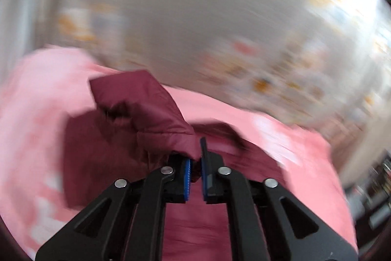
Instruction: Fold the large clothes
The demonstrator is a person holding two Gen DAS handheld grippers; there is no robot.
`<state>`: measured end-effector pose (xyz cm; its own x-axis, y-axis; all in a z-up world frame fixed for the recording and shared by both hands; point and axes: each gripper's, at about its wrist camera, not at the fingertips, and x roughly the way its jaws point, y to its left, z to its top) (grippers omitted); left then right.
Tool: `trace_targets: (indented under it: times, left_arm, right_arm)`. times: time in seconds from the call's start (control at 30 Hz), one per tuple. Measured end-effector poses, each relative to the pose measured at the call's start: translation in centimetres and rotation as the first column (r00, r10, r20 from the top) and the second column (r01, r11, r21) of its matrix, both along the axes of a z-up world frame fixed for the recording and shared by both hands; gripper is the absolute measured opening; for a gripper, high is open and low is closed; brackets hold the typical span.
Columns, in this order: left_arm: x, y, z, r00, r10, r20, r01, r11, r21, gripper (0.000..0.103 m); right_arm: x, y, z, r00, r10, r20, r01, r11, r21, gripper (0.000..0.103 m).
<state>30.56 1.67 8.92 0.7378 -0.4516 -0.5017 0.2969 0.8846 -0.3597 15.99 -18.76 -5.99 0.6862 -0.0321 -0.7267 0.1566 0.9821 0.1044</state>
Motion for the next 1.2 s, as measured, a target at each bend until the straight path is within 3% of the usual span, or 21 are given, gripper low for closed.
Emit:
trace_targets:
  times: [0.03,0.07,0.1,0.13,0.27,0.43,0.6,0.8,0.83,0.9,0.93,0.97,1.0,1.07,1.17,1.2]
  left_arm:
    - [-0.2,-2.0,-0.7,0.999,-0.038,-0.017,0.038,0.999,-0.013,0.027]
    - [-0.6,-3.9,-1.6,0.997,-0.067,-0.039,0.066,0.998,-0.022,0.065]
    - [-1.2,-5.8,-3.1,0.995,-0.076,-0.065,0.075,0.997,-0.027,0.080]
    - [-2.0,-6.6,-4.0,0.995,-0.071,-0.071,0.069,0.997,-0.036,0.084]
    - [-3.0,-5.7,-7.5,0.988,-0.065,-0.140,0.060,0.998,-0.036,0.084]
    - [-1.7,2.3,-10.4,0.968,0.105,-0.228,-0.123,0.990,-0.064,0.084]
    - [0.8,10.0,-13.5,0.904,0.248,-0.348,-0.292,0.953,-0.082,0.077]
    - [2.9,14.9,-17.2,0.841,0.308,-0.444,-0.393,0.913,-0.111,0.070]
    - [3.2,15.0,-17.5,0.838,0.312,-0.448,-0.399,0.910,-0.113,0.070]
    - [3.8,15.0,-18.0,0.832,0.314,-0.458,-0.407,0.906,-0.118,0.067]
    - [4.2,15.1,-18.2,0.831,0.311,-0.461,-0.409,0.904,-0.126,0.064]
    - [4.5,15.2,-18.3,0.828,0.313,-0.466,-0.410,0.904,-0.121,0.057]
    - [4.8,15.2,-18.3,0.827,0.313,-0.468,-0.408,0.906,-0.115,0.052]
    - [5.6,15.0,-18.1,0.824,0.318,-0.470,-0.403,0.911,-0.091,0.027]
    - [5.6,15.0,-16.8,0.838,0.316,-0.445,-0.397,0.912,-0.102,0.012]
    - [5.4,15.0,-16.4,0.846,0.318,-0.428,-0.395,0.913,-0.103,0.012]
  right_arm:
    - [-0.1,-0.6,0.0,1.000,-0.010,-0.001,0.010,1.000,0.000,0.050]
    - [-0.3,-1.2,0.0,1.000,-0.020,-0.002,0.020,1.000,-0.001,0.051]
    - [-0.4,-1.7,0.0,1.000,-0.028,-0.004,0.028,1.000,0.001,0.052]
    - [-0.6,-2.2,0.0,0.999,-0.036,-0.003,0.036,0.999,0.003,0.055]
    - [-0.9,-4.4,0.2,0.998,-0.064,0.009,0.063,0.997,0.033,0.060]
    - [1.1,-6.0,0.2,0.998,-0.058,0.024,0.055,0.994,0.095,0.061]
    - [4.6,-7.9,-0.5,0.997,-0.080,0.009,0.077,0.980,0.186,0.061]
    - [7.7,-8.8,-1.4,0.994,-0.102,-0.023,0.105,0.972,0.212,0.061]
    - [8.3,-8.9,-1.7,0.994,-0.101,-0.035,0.107,0.970,0.217,0.058]
    - [9.1,-8.9,-2.2,0.994,-0.094,-0.047,0.103,0.964,0.244,0.038]
    - [9.4,-8.9,-2.3,0.995,-0.089,-0.052,0.100,0.962,0.253,0.019]
    - [9.6,-8.9,-2.3,0.995,-0.089,-0.052,0.100,0.961,0.258,0.007]
    - [9.8,-8.9,-2.0,0.995,-0.089,-0.044,0.097,0.960,0.262,0.006]
    - [9.8,-8.9,-0.3,0.996,-0.085,0.012,0.079,0.962,0.260,0.004]
    - [9.0,-8.6,3.4,0.990,-0.077,0.117,0.051,0.976,0.210,0.003]
    - [8.6,-8.3,4.7,0.986,-0.076,0.152,0.050,0.985,0.165,0.003]
